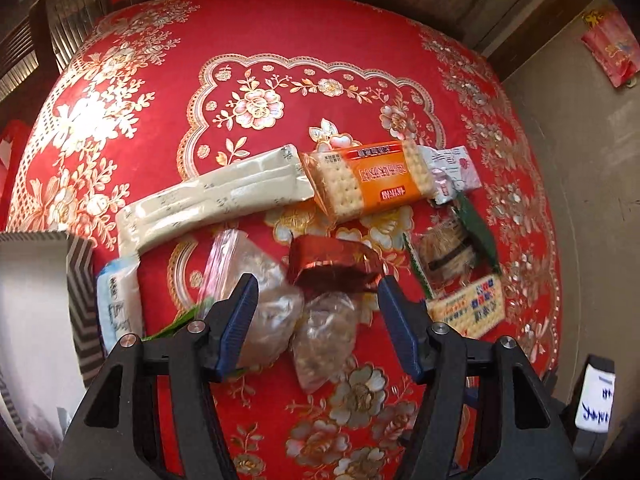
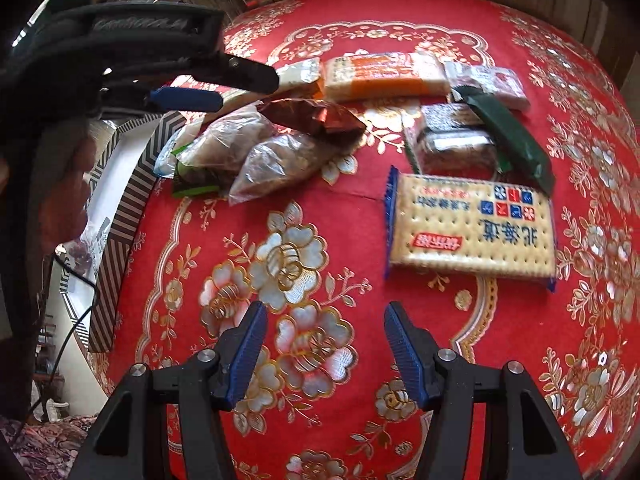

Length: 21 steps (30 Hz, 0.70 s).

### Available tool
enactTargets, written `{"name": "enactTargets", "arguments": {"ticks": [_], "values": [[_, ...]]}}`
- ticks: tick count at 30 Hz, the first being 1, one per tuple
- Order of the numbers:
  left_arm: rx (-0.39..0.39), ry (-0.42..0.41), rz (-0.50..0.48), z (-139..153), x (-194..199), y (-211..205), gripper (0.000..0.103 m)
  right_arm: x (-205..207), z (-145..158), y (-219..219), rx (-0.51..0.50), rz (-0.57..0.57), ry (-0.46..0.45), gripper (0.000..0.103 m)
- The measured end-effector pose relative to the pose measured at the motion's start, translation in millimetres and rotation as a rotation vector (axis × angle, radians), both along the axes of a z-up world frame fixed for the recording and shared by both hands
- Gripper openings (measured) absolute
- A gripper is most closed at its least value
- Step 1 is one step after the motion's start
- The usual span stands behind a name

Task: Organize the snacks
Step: 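Grasp the red date-candy pack with left tool while right tool grasps cracker pack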

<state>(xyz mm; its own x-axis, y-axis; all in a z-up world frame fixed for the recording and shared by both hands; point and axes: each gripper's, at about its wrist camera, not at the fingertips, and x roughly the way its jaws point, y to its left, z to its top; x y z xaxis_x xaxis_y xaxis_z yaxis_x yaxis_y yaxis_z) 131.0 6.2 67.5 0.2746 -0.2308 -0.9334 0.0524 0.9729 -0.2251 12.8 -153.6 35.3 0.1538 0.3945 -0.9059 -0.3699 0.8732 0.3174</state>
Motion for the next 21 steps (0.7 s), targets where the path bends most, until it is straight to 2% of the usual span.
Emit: {"name": "enactTargets", "arguments": {"ticks": [5, 9, 15, 17, 21], "values": [[0.021, 0.066, 0.010, -19.7, 21.7, -12.1, 0.062, 0.9, -4.9, -12.9, 0.007, -0.014, 0.008, 0.059], [0.088, 0.067, -0.041, -27.2, 29.9, -27.7, 0.062, 2.0, -7.6, -24.3, 0.005, -0.028, 0.014, 0.059], [0.103, 0.101, -0.096, -39.5, 36.4, -42.4, 0.062, 5.9, -10.1, -36.8, 0.013, -0.045, 0.025, 0.059], [0.128, 0.095, -0.124, -42.2, 34.7, -49.4, 0.068, 7.0, -10.9, -37.0, 0.012, -0.043, 0.027, 0.059], [0.149, 0.087, -0.150, -44.8, 34.7, -54.0, 0.068, 8.6, -11.4, -37.9, 0.007, -0.060, 0.026, 0.059]]}}
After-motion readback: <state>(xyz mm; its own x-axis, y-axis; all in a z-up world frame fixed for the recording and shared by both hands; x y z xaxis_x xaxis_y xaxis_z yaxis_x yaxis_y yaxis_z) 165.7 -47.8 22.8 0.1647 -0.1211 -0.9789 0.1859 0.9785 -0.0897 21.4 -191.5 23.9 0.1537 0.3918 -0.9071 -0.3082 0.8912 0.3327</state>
